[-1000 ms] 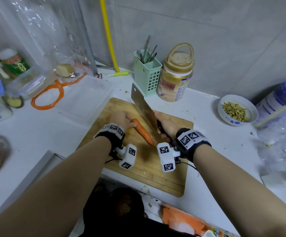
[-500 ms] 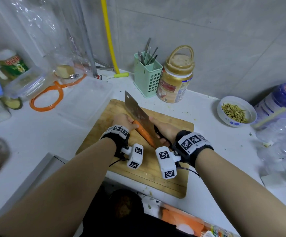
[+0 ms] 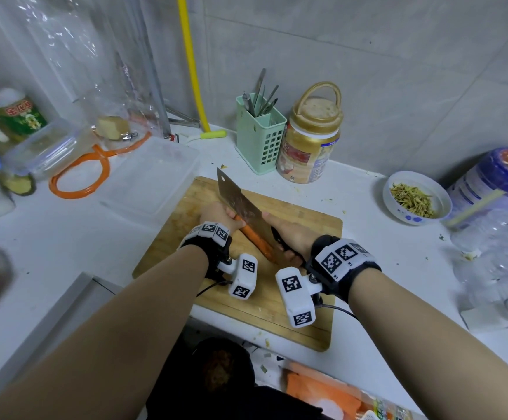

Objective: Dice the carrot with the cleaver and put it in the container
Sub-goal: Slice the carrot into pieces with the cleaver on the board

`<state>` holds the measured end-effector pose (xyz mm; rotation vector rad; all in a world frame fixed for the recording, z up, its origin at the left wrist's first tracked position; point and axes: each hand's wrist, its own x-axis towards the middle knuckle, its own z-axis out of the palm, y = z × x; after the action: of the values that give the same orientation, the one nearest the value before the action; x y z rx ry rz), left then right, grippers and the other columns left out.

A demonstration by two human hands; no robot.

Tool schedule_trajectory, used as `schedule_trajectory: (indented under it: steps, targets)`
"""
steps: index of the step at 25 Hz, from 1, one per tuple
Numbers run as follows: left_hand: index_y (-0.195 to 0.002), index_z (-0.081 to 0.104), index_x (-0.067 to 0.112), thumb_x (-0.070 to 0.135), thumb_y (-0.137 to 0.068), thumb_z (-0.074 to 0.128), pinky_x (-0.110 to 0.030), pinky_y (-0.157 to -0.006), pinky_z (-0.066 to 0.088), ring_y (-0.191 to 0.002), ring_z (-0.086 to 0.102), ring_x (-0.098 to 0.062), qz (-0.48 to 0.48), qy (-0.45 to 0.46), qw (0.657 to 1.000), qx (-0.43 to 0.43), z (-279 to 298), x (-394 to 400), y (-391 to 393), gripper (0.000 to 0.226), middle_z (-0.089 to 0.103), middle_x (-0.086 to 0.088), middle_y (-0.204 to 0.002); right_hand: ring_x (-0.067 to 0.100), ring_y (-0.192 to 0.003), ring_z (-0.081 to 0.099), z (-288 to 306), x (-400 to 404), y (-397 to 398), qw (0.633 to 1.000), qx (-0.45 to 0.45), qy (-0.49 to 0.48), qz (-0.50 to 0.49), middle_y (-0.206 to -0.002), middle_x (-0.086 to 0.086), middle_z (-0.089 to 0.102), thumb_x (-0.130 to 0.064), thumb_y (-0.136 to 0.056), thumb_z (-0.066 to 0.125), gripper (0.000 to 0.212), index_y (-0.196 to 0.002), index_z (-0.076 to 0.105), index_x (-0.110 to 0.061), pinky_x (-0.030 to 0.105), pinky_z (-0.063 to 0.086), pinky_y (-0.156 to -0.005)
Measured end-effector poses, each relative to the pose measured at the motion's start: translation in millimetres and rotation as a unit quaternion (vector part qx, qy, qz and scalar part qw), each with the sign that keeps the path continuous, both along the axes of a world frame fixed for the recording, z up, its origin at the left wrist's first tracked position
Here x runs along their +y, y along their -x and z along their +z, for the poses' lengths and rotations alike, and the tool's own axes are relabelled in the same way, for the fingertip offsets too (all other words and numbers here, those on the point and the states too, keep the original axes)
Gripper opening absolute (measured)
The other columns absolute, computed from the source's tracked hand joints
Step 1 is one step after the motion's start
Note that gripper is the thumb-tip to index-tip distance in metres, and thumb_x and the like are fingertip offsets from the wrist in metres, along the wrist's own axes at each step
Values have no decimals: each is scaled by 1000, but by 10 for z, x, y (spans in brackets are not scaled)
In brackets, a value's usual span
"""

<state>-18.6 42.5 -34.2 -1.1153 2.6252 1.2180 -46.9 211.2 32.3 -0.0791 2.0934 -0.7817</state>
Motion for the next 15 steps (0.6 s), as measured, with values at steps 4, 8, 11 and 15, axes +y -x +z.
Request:
schedule_trajectory:
  steps: [4,8,11,15]
  targets:
    - [-93,70,12,28,-79,81,-29,-85,51,-99,66,-21,10,-10,1000,-3,-4,-4,-10,24,68,-4,-94,12,-26,27,36,-8,-41,1000,3,-2,-3,-36,-2,33,-79,-84,35,71,-54,36,-15,14,23,-33]
    - [-106,72,8,28,-79,81,-30,-91,51,-104,65,-20,22,-17,1000,7,-50,-18,-2,35,71,-6,-110,10,-23,30,97,-12,-96,1000,10,-3,-11,-31,-4,35,-76,-87,36,68,-57,39,-14,13,23,-31]
    - [-103,72,8,28,-79,80,-29,-89,51,-102,65,-20,20,-18,1000,13,-66,-12,11,32,71,-6,-107,10,-22,31,100,0,-108,1000,19,-1,-14,-31,-4,36,-74,-87,37,67,-57,40,-14,12,24,-31]
    - [-96,71,9,25,-76,82,-34,-90,54,-97,69,-20,24,-42,999,5,-127,-51,58,28,73,-7,-101,11,-29,34,60,20,-127,999,27,-1,-23,-37,-2,39,-78,-84,38,69,-56,42,-14,23,28,-41]
